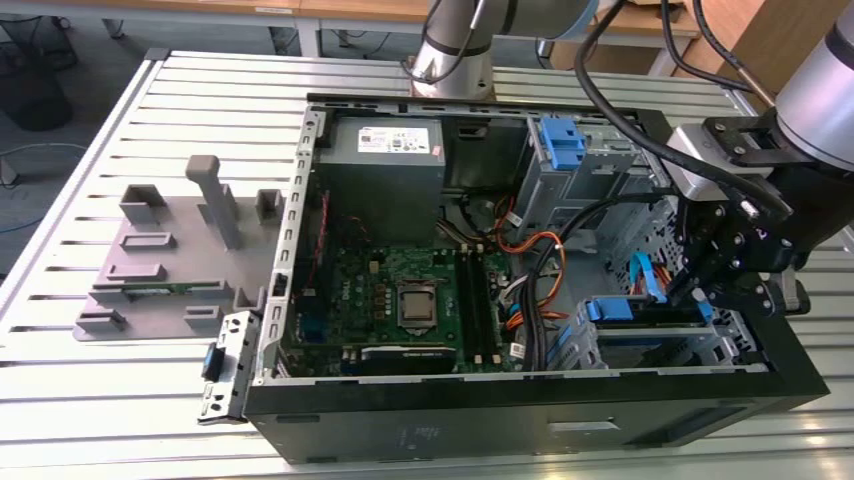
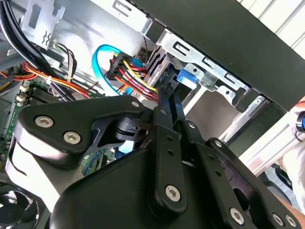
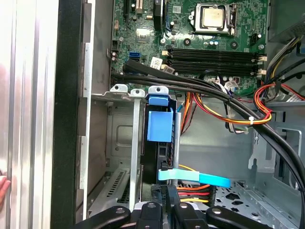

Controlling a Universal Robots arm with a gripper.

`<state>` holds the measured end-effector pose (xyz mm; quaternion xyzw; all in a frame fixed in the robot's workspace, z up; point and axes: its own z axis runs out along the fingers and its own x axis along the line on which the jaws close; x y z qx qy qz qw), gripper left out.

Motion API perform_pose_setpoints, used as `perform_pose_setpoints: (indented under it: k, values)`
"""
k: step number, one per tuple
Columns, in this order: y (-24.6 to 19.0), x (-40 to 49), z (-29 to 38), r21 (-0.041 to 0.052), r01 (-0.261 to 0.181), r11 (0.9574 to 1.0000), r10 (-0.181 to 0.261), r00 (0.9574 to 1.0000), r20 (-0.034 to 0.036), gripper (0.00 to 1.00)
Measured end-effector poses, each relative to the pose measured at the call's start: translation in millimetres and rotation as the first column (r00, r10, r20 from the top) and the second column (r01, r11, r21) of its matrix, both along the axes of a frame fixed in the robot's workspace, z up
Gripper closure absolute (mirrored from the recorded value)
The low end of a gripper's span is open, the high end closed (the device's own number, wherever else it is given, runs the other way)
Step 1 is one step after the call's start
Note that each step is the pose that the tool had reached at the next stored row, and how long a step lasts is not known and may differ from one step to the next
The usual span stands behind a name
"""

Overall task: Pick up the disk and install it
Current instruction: 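Insert the second disk wire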

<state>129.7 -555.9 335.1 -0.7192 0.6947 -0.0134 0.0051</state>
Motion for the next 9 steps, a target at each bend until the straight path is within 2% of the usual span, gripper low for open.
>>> perform_pose_setpoints:
  k: [9]
  values:
    - [0.0,0.0,-2.0,0.0,0.0,1.0,0.0,1.0,0.0,0.84]
